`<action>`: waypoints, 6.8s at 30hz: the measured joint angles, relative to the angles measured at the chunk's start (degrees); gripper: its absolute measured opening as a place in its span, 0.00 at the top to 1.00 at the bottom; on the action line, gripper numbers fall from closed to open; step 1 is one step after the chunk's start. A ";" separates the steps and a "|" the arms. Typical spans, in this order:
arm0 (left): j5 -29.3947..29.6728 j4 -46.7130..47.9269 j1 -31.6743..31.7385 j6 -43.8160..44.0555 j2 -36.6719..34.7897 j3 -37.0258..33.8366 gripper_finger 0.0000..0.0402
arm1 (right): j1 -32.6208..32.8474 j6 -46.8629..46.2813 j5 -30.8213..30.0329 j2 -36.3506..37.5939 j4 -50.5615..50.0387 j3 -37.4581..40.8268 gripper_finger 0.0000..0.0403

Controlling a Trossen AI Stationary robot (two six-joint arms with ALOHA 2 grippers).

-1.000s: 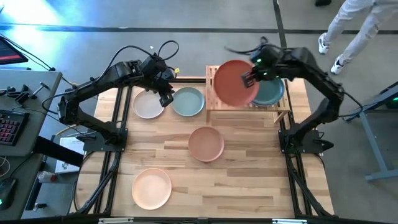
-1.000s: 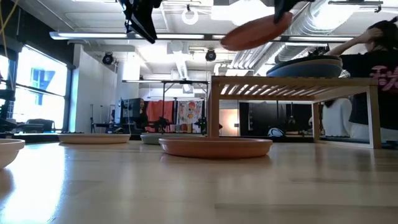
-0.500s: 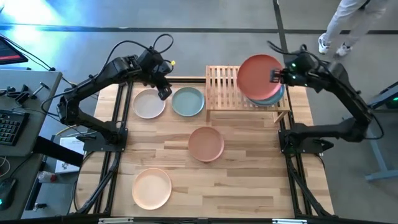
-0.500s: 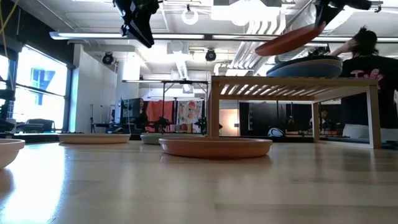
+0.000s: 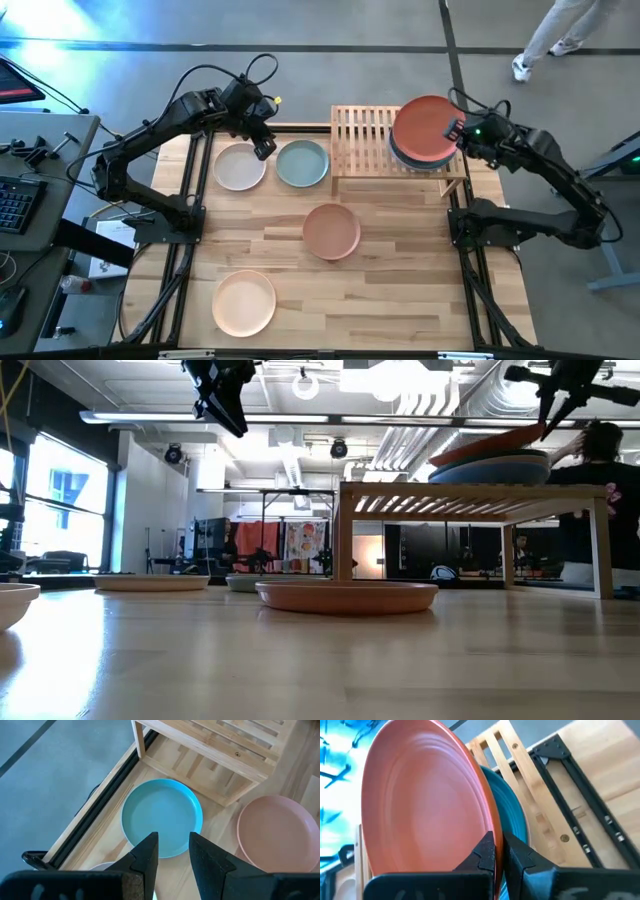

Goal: Place and stack plates onto a shelf
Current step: Stack the orange plate on top of the green plate on the shelf, then put the white plate on the shelf

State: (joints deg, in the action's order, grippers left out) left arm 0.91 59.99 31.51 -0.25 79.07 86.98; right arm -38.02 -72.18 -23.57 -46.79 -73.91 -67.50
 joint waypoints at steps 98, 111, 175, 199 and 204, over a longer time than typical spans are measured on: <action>2.64 -1.42 -0.04 -1.88 0.02 0.00 0.76 | 0.07 0.18 3.76 -2.74 -0.77 2.75 1.00; 2.75 -1.41 -0.04 -1.91 0.02 0.00 0.76 | 0.04 0.18 4.27 -2.74 -0.79 2.75 1.00; 2.75 -1.38 -0.03 -1.90 0.02 0.00 0.76 | 0.07 7.76 2.56 -0.63 0.84 2.72 0.71; 2.75 -1.38 -0.02 -1.90 0.02 0.00 0.76 | 0.07 23.76 8.96 0.29 8.27 2.72 0.72; 2.73 -1.40 -0.03 -1.90 0.02 0.00 0.76 | 0.07 30.28 15.29 0.29 15.45 2.72 0.72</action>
State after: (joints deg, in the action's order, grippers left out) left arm 3.64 58.59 31.47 -2.15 79.09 86.98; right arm -37.95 -41.90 -8.28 -46.50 -58.47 -64.77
